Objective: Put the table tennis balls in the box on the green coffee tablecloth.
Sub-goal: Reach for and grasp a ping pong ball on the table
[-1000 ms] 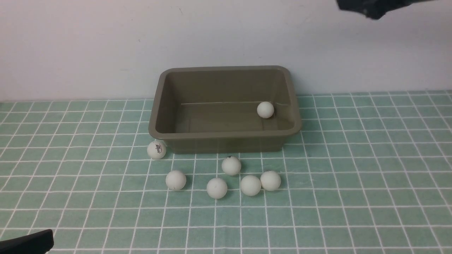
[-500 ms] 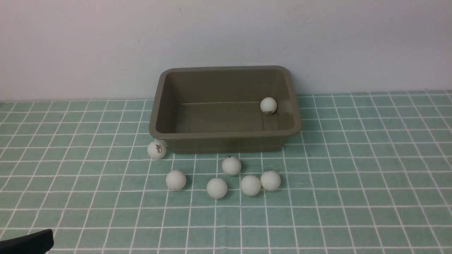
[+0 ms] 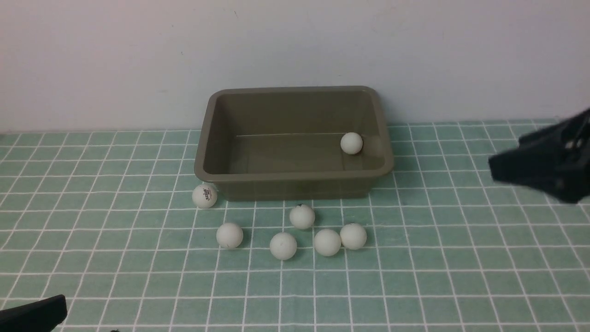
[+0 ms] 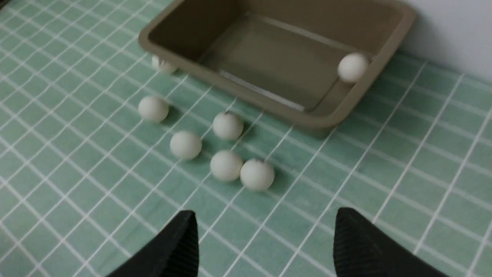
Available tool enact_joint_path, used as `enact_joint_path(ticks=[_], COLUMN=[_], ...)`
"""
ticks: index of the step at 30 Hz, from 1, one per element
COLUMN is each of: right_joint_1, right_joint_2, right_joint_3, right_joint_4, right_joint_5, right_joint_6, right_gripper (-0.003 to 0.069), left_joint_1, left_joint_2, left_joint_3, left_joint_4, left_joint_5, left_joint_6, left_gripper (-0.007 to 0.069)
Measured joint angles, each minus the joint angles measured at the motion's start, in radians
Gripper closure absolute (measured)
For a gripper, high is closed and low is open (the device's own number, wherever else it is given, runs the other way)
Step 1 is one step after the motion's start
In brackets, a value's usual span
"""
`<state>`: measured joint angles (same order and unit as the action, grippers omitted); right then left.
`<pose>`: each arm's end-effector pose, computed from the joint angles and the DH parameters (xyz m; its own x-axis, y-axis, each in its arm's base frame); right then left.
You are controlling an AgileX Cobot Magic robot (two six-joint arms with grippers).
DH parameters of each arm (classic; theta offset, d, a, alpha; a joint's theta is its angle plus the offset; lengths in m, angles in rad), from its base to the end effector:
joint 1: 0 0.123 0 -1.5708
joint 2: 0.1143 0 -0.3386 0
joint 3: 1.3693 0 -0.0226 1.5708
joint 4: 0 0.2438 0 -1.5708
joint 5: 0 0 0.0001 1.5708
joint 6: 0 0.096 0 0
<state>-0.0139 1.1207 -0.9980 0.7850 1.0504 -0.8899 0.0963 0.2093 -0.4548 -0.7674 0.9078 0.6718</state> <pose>0.1792 0.0564 0.3960 -0.5777 -0.3204 -0.7507 -0.6576 0.7276 0.1955 -0.0192 -0.0547 0.2994 -0.3381 0.0814 -0.9376 0.4688 0.8784 -0.0928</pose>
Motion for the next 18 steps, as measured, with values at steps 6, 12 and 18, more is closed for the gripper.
enact_joint_path(ticks=[6,12,18], right_joint_1=[0.0,0.076,0.218], right_joint_2=[0.038,0.168,0.27], right_joint_3=[0.177,0.196,0.189], right_joint_4=[0.083,0.153,0.157], right_joint_5=[-0.047,-0.16,-0.288], right_joint_6=[-0.2,-0.336,-0.358], right_gripper=[0.0229,0.023,0.0228], left_joint_1=[0.0,0.0,0.0], left_joint_2=[0.0,0.0,0.0], left_joint_3=[0.0,0.0,0.0], left_joint_4=[0.0,0.0,0.0], left_joint_5=[-0.002,-0.002,-0.002], left_joint_6=[0.0,0.0,0.0], left_gripper=[0.0143,0.0143,0.0143])
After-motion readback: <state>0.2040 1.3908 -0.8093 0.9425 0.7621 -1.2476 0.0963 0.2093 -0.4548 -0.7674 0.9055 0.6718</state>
